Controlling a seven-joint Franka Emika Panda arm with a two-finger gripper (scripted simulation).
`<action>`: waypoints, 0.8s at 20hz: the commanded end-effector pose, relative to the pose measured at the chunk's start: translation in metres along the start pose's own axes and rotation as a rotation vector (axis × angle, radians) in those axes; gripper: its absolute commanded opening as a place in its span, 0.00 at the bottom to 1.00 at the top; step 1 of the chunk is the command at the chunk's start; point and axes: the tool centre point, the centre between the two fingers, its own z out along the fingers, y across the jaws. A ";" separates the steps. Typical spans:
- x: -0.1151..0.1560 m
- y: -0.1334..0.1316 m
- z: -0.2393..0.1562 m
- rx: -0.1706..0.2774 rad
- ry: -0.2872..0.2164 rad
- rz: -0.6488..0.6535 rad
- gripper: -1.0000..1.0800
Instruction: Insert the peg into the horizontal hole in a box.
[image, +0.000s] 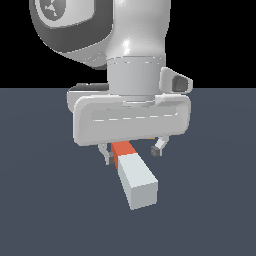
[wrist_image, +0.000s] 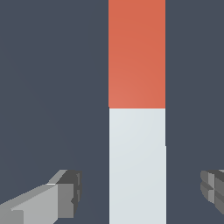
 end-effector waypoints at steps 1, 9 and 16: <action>-0.001 0.001 0.001 0.000 -0.001 -0.006 0.96; -0.001 0.001 0.007 0.000 -0.001 -0.004 0.96; 0.000 0.000 0.041 0.000 -0.001 -0.004 0.96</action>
